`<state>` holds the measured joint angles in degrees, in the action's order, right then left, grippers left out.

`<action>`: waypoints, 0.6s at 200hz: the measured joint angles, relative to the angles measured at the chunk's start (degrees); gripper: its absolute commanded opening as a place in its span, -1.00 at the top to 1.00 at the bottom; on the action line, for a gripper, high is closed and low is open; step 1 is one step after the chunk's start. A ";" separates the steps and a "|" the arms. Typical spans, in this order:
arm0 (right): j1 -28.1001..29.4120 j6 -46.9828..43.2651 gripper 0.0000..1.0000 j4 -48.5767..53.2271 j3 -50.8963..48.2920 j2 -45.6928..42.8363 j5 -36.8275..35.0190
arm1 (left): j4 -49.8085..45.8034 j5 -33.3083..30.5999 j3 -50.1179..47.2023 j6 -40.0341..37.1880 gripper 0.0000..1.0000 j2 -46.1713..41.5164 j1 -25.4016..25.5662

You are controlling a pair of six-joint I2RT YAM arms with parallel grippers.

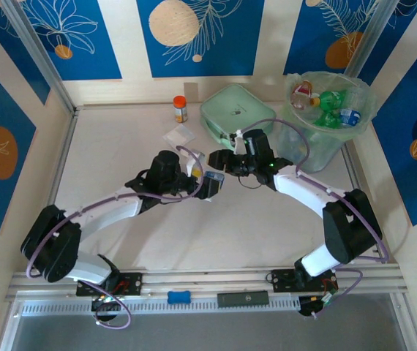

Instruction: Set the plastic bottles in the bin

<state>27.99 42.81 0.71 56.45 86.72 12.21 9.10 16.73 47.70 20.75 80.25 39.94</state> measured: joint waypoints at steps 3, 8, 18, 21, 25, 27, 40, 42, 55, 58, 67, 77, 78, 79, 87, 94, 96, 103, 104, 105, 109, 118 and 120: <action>-0.13 -0.24 0.00 0.63 0.13 0.00 -0.17 | -0.07 -0.81 -0.13 0.00 -0.99 -0.37 0.00; -0.48 -0.85 0.00 1.66 0.42 -0.04 -0.70 | -0.13 -2.47 -0.46 0.02 -0.99 -1.01 -0.02; -1.31 -2.19 0.00 4.20 1.44 -0.39 -1.73 | -0.24 -5.95 -1.33 0.04 -0.99 -2.29 -0.02; -1.57 -2.56 0.00 5.09 1.88 -0.55 -2.12 | -0.24 -7.15 -1.64 0.07 -0.99 -2.69 -0.02; -1.99 -3.30 0.00 6.16 2.54 -0.83 -2.54 | -0.37 -8.83 -2.14 0.24 -0.99 -3.32 -0.02; -2.21 -3.65 0.01 6.82 2.93 -1.01 -2.89 | -0.37 -9.44 -2.32 0.24 -0.99 -3.50 -0.02; -3.65 -5.92 0.01 10.43 5.95 -2.21 -4.61 | -0.70 -14.45 -4.09 0.61 -0.99 -5.27 -0.07; -3.89 -6.23 0.01 11.04 6.60 -2.43 -4.79 | -0.76 -15.26 -4.35 0.70 -0.99 -5.49 -0.07; -5.64 -8.35 0.02 14.03 10.51 -3.87 -6.05 | -1.25 -19.76 -5.92 1.42 -0.99 -6.73 -0.07; -6.10 -8.85 0.02 14.53 11.47 -4.24 -6.29 | -1.36 -20.63 -6.25 1.51 -0.99 -6.95 -0.09; -7.56 -10.14 0.02 15.98 14.36 -5.16 -6.78 | -1.46 -23.32 -7.23 1.84 -0.99 -7.50 -0.20; -9.49 -11.58 0.02 17.73 18.08 -5.92 -7.23 | -1.68 -25.64 -8.17 2.01 -0.99 -7.96 -0.33; -9.66 -11.72 0.02 17.86 18.36 -5.95 -7.34 | -1.73 -25.81 -8.24 2.03 -0.99 -8.00 -0.33; -9.84 -11.85 0.02 18.05 18.64 -5.97 -7.37 | -1.79 -26.10 -8.37 2.08 -0.99 -8.07 -0.35; -11.47 -12.92 0.02 19.47 21.81 -6.21 -7.72 | -2.08 -27.54 -8.96 2.36 -0.99 -8.35 -0.44; -13.03 -13.81 0.02 20.90 24.79 -6.21 -7.93 | -2.27 -28.61 -9.44 2.47 -0.99 -8.63 -0.50; -13.46 -13.99 0.02 21.24 25.62 -6.21 -7.98 | -2.29 -28.83 -9.55 2.56 -0.99 -8.70 -0.52; -14.91 -14.71 0.03 22.32 28.20 -6.19 -8.31 | -2.29 -29.66 -10.10 2.73 -0.99 -9.11 -0.57; -15.04 -14.82 0.02 22.45 28.48 -6.19 -8.35 | -2.32 -29.75 -10.14 2.80 -0.99 -9.18 -0.57; -15.37 -15.02 0.02 22.71 29.03 -6.19 -8.41 | -2.29 -29.94 -10.27 2.82 -0.99 -9.29 -0.57; -16.15 -15.30 0.02 23.37 30.34 -6.16 -8.61 | -2.25 -30.34 -10.60 2.82 -0.99 -9.49 -0.59; -17.90 -16.31 0.02 24.81 33.66 -6.10 -9.31 | -2.23 -31.04 -11.41 2.95 -0.99 -10.12 -0.72; -18.27 -16.63 0.03 25.14 34.36 -6.05 -9.51 | -2.16 -31.23 -11.61 2.95 -0.99 -10.23 -0.74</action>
<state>9.72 26.17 25.85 90.80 80.66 2.70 6.94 -14.50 36.10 23.70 70.02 39.20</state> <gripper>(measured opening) 0.527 0.993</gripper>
